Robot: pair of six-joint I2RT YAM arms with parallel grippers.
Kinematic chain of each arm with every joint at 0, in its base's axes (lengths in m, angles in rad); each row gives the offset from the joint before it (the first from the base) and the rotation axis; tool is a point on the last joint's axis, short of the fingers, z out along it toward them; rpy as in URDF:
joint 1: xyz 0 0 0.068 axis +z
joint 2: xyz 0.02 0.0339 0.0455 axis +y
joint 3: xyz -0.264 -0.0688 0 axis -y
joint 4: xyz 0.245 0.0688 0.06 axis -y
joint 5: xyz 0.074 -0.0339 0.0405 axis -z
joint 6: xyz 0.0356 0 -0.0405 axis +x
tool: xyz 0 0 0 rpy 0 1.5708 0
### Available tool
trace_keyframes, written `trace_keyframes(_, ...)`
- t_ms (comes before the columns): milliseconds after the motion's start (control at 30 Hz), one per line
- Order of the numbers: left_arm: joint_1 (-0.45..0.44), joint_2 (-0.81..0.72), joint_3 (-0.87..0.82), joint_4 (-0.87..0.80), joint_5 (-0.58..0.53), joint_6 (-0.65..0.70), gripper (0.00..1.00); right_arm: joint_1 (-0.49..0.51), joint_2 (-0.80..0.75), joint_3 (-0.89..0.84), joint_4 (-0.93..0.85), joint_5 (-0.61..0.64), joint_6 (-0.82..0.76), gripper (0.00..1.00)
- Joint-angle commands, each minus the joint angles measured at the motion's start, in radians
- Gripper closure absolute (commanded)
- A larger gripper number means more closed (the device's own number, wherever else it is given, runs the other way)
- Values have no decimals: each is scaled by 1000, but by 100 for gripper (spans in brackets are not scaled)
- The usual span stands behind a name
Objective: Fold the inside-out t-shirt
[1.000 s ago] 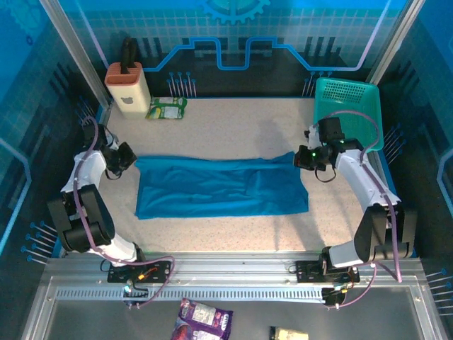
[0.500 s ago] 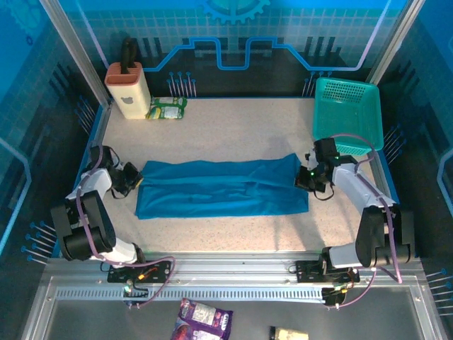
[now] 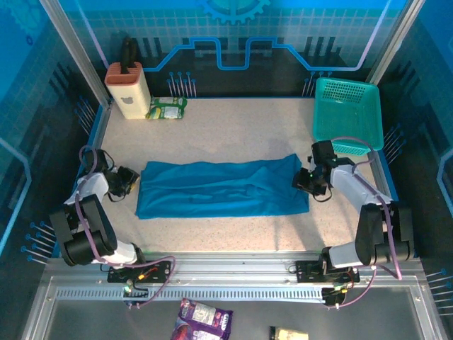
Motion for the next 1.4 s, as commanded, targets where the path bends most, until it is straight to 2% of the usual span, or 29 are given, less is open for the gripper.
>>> trace_keyframes(0,-60,-20,88,-89,-22,60,72,59,-10,81,11,-64,-32,56)
trace_keyframes(133,-227,33,176,-156,-48,88,74,158,104,192,28,-188,-72,56)
trace_keyframes(267,-373,120,238,-168,-36,78,77,279,249,321,39,-229,-97,56)
trace_keyframes(433,-470,230,256,-143,-13,58,80,383,429,475,33,-247,-97,57)
trace_keyframes(700,-489,325,170,-84,9,43,82,424,617,537,18,-232,-56,59)
trace_keyframes(767,-489,307,146,-76,8,41,82,424,620,522,-16,-208,-50,60)
trace_keyframes(867,-489,293,139,-81,10,40,82,424,602,494,-36,-209,-46,67)
trace_keyframes(1033,-489,289,163,-94,21,41,83,421,556,539,-76,-209,-62,74)
trace_keyframes(1233,-499,257,228,-136,42,55,82,375,476,607,-169,-94,-116,66)
trace_keyframes(1367,-528,255,269,-155,54,60,81,324,520,654,-235,4,-170,65)
